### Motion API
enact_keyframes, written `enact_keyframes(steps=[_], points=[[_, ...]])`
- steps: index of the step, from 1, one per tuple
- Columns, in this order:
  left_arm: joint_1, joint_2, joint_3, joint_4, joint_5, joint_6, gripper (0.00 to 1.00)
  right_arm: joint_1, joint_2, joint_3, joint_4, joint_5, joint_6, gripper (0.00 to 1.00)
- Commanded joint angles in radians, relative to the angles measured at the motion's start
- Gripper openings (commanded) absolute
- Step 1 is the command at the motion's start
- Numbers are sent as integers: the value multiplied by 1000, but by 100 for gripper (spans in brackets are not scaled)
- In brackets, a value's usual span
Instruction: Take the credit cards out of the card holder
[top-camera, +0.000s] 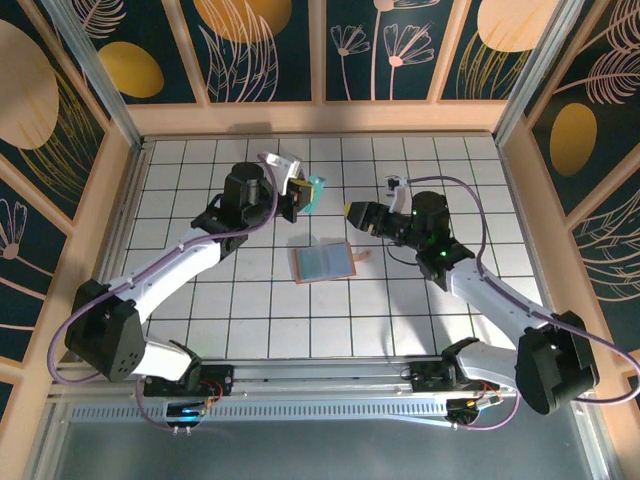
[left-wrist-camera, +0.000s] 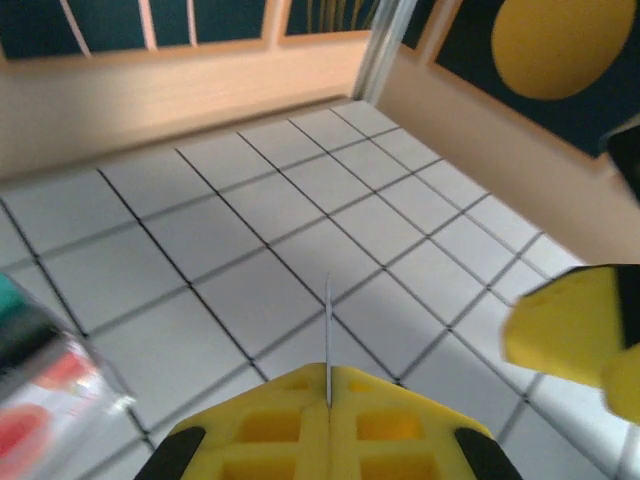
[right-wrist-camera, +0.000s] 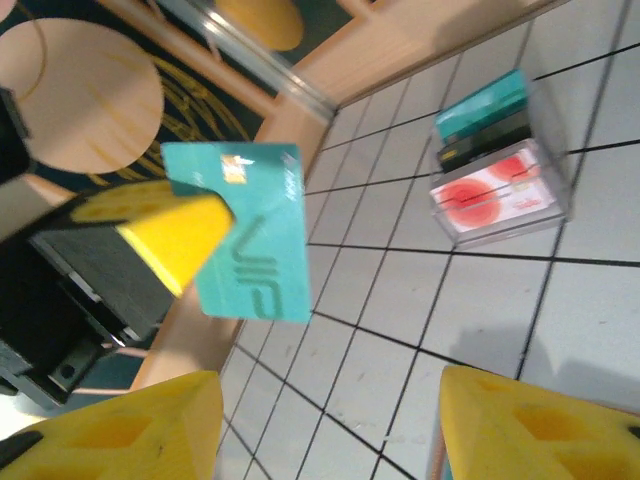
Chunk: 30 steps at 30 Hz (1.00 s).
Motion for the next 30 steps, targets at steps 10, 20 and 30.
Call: enact_keyframes(steps=[10, 20, 30], points=[[140, 321, 393, -284, -53, 575, 0, -1, -57, 55, -209, 257, -69, 76], [210, 523, 596, -431, 48, 890, 0, -13, -82, 65, -276, 391, -69, 99], [272, 722, 811, -605, 102, 1017, 0, -17, -104, 96, -353, 512, -49, 99]])
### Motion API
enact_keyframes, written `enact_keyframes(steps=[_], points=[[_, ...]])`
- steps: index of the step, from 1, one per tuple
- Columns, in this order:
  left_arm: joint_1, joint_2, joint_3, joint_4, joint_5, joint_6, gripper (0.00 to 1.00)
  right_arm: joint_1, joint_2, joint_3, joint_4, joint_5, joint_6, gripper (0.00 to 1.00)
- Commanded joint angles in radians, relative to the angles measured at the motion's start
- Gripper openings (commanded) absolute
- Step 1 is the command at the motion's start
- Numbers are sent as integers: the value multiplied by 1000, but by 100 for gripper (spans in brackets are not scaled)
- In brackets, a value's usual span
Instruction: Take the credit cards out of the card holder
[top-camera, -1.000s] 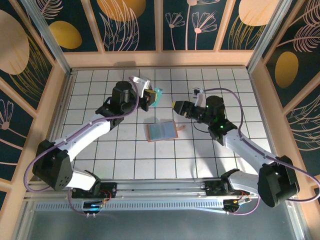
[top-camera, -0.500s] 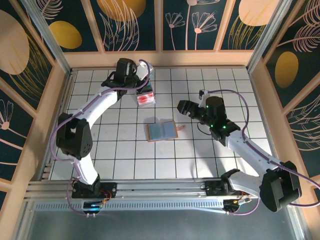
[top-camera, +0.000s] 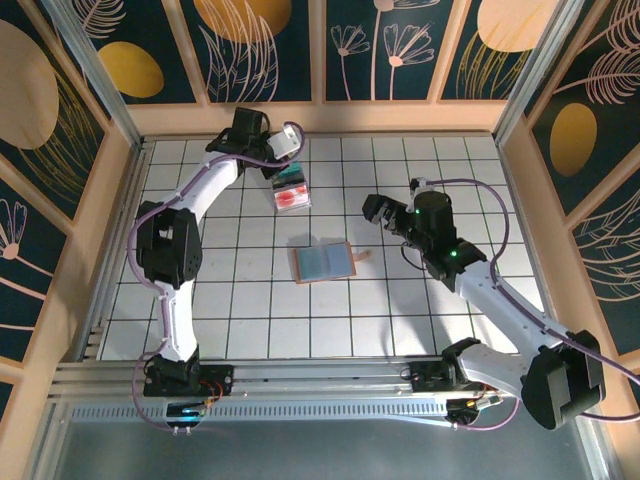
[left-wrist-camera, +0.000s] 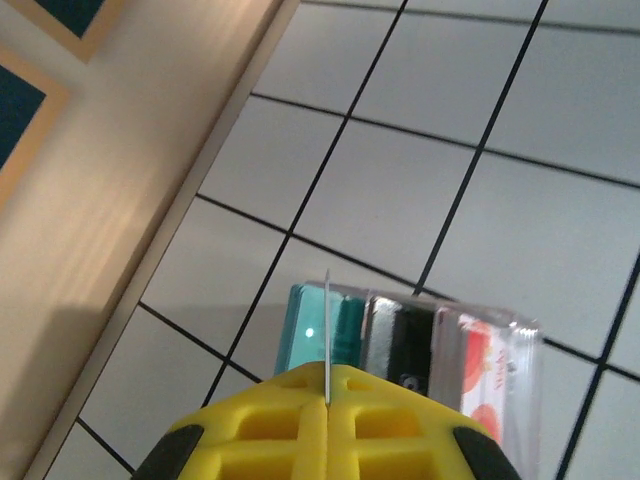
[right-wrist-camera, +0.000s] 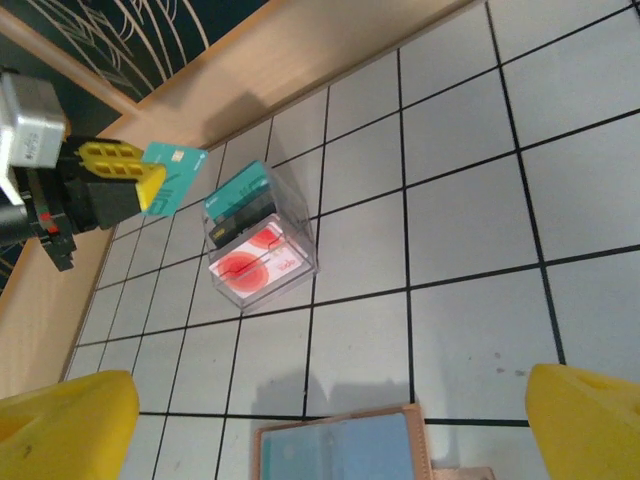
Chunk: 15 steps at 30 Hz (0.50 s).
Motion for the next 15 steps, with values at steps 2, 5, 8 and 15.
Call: enact_keyframes(steps=[2, 5, 8, 15], points=[[15, 79, 93, -121, 34, 109, 0, -9, -33, 41, -40, 88, 22, 99], [21, 123, 144, -153, 37, 132, 0, -11, -39, 47, -52, 108, 28, 99], [26, 164, 193, -173, 36, 140, 0, -11, -43, 54, -61, 118, 30, 99], [29, 222, 264, -197, 41, 147, 0, -10, -47, 61, -75, 127, 32, 99]])
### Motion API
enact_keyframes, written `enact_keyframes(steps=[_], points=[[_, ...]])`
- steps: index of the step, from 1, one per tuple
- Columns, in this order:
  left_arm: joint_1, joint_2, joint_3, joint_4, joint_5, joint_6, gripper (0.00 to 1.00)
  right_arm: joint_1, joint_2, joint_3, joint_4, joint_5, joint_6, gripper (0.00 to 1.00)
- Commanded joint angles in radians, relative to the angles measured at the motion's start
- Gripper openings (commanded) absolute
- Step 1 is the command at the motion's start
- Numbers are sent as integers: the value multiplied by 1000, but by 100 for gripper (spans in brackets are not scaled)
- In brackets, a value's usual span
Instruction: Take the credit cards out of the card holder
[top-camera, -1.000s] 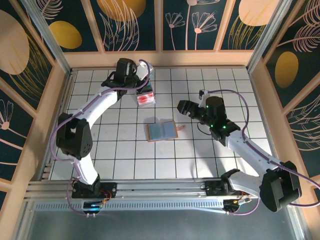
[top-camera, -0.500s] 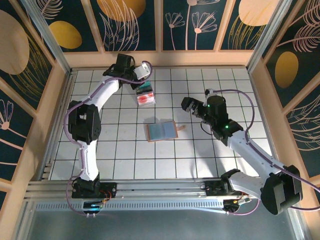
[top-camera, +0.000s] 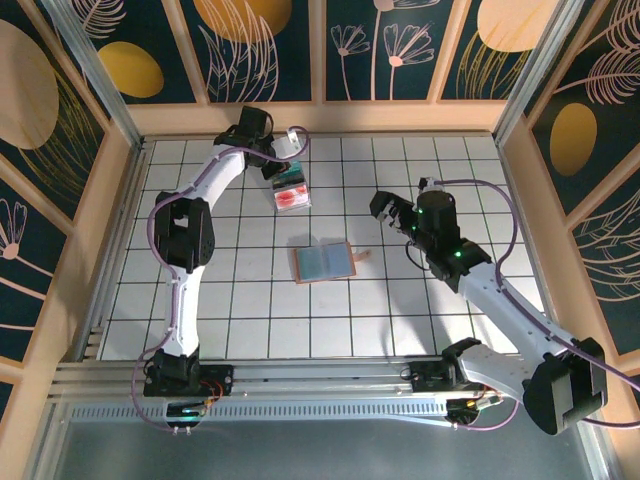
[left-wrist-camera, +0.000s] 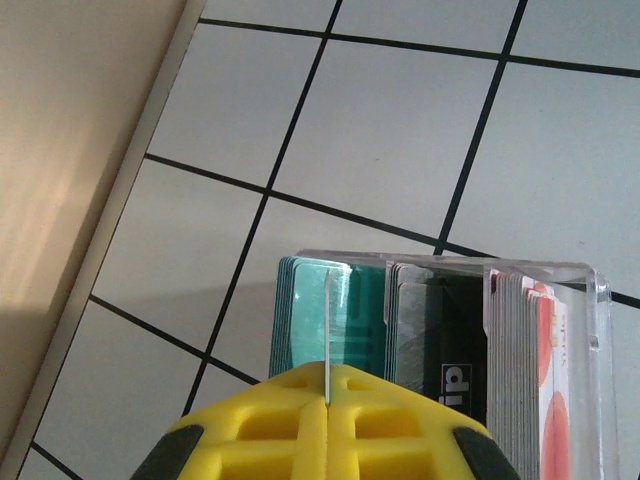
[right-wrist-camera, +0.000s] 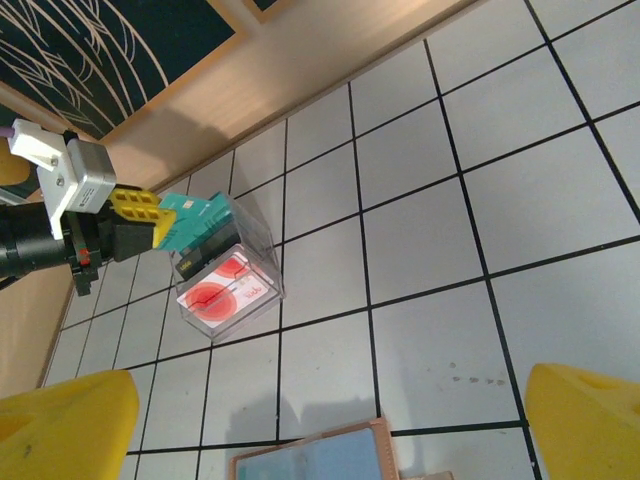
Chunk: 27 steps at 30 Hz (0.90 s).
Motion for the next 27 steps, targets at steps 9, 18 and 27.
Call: enact_keyframes(steps=[9, 18, 27], points=[[11, 58, 80, -84, 31, 54, 0, -6, -30, 48, -47, 56, 14, 99], [10, 88, 117, -92, 28, 52, 0, -7, -55, 38, -56, 54, 19, 99], [10, 125, 143, -111, 32, 56, 0, -7, -88, 32, -72, 44, 24, 99]])
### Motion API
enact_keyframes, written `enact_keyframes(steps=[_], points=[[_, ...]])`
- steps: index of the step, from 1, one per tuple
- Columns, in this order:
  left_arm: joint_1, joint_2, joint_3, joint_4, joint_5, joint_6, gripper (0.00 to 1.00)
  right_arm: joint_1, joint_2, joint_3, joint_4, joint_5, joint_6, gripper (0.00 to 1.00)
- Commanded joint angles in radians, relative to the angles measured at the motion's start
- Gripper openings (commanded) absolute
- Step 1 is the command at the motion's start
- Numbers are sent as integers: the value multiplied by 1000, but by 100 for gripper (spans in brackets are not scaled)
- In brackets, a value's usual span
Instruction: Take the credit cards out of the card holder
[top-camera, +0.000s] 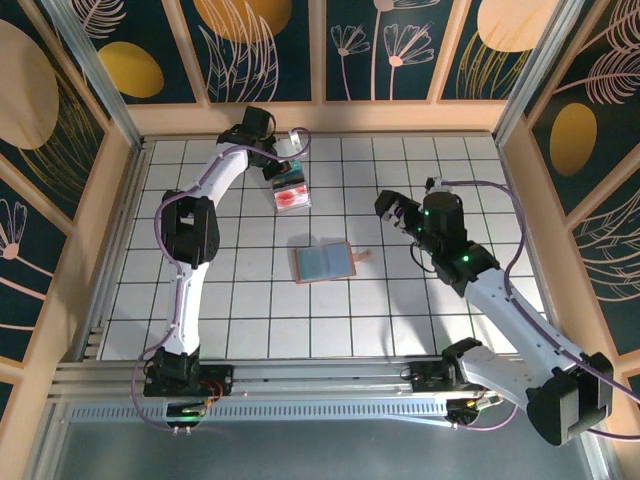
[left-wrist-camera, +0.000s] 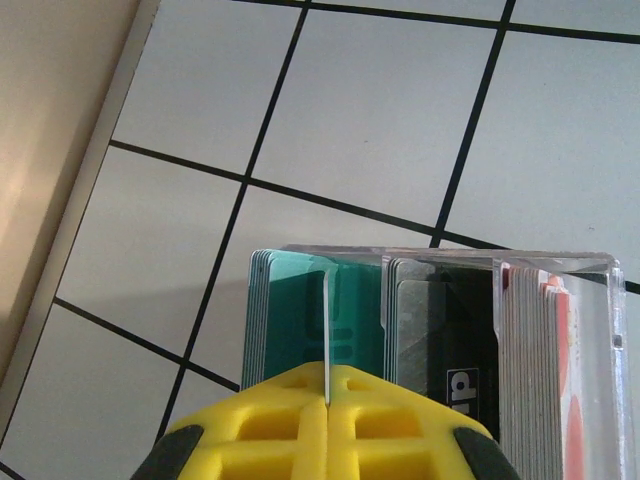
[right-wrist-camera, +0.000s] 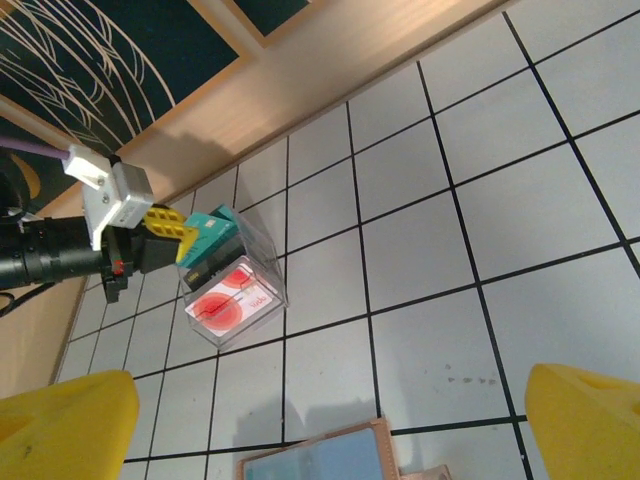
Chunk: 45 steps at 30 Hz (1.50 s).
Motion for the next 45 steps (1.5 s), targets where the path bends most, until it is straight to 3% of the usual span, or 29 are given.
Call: enact_keyframes(steps=[1, 18, 39, 40, 43, 45], points=[[8, 42, 33, -30, 29, 30, 0, -7, -21, 19, -15, 23, 16, 99], [10, 40, 25, -116, 107, 22, 0, -7, 19, 77, -77, 22, 11, 99], [-33, -31, -73, -133, 105, -50, 0, -1, -19, 59, 21, -127, -59, 99], [-33, -31, -71, -127, 102, -58, 1, 0, -15, 62, 7, -118, -48, 99], [-33, -25, -37, -119, 79, -93, 19, 3, -7, 64, -22, -90, -32, 99], [-34, -17, -2, -132, 75, -109, 23, 6, -5, 62, -31, -85, -39, 99]])
